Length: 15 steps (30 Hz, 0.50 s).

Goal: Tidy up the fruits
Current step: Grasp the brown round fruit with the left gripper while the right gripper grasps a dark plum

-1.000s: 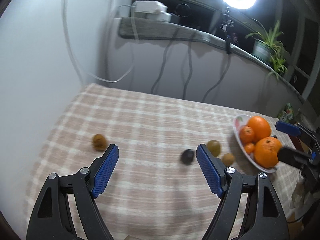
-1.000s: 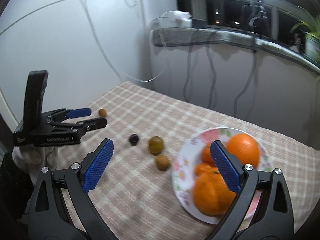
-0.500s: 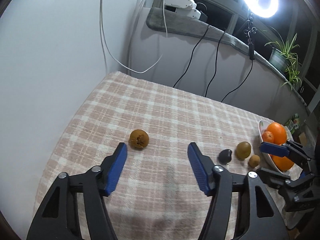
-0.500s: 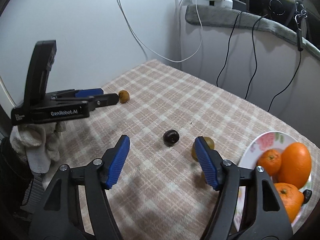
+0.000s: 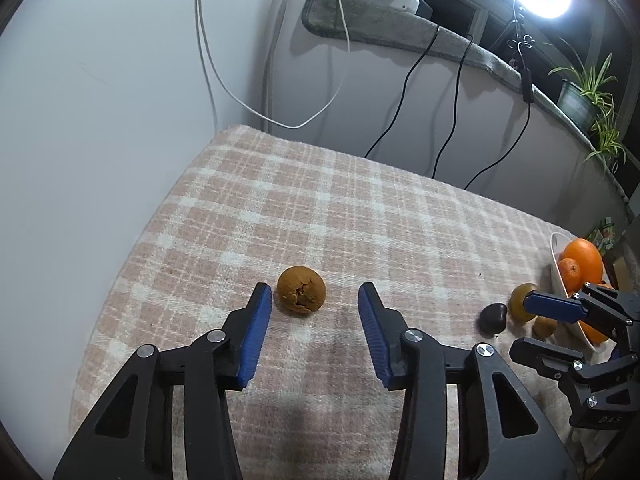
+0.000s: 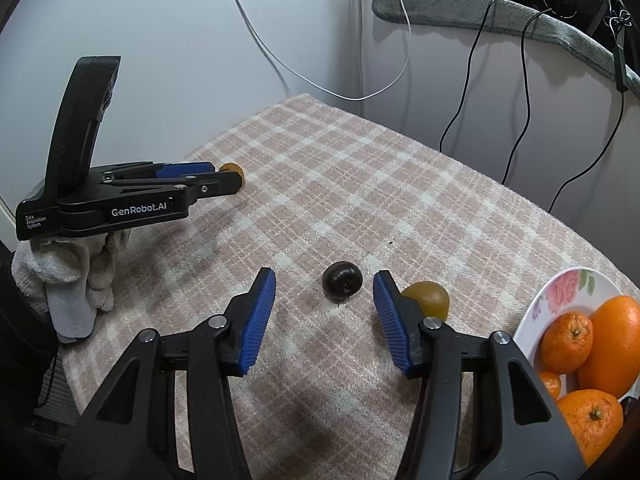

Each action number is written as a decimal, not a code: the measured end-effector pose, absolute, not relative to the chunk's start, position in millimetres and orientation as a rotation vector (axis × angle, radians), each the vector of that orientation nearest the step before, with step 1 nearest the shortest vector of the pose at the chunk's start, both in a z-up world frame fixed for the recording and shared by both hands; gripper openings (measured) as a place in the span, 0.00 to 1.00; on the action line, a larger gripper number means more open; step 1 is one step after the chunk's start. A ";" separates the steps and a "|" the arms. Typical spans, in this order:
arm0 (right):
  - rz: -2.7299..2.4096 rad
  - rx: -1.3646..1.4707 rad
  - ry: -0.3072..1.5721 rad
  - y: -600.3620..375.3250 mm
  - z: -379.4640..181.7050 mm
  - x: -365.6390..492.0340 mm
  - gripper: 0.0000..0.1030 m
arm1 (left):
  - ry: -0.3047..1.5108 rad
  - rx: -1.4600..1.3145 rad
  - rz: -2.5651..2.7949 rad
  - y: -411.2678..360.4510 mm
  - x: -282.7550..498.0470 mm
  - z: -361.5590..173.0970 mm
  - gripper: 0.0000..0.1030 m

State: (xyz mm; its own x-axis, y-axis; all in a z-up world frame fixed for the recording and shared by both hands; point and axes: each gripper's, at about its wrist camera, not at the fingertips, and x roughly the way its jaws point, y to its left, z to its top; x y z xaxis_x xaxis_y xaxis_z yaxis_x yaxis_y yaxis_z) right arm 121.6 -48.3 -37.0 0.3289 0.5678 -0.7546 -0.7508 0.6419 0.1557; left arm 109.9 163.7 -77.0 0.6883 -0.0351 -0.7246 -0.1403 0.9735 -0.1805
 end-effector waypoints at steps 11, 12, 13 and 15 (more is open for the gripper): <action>0.854 -0.266 0.913 -38.6 -46.1 128.3 0.44 | 0.829 -0.230 0.070 164.9 114.7 -82.0 0.30; 0.853 -0.270 0.919 -37.5 -48.1 129.3 0.44 | 0.830 -0.230 0.071 165.0 114.9 -82.2 0.28; 0.852 -0.274 0.926 -36.3 -50.1 130.1 0.44 | 0.831 -0.232 0.072 165.3 114.9 -82.4 0.26; 0.852 -0.282 0.938 -34.6 -53.0 130.7 0.36 | 0.832 -0.237 0.074 166.4 114.5 -83.2 0.24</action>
State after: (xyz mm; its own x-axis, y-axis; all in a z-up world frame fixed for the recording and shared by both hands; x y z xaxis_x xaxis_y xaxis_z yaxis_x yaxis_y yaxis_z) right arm 130.7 -34.6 -53.0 0.3040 0.5174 -0.7999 -0.7464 0.6511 0.1375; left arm 114.5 166.4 -83.2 0.6726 -0.0274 -0.7395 -0.1580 0.9709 -0.1797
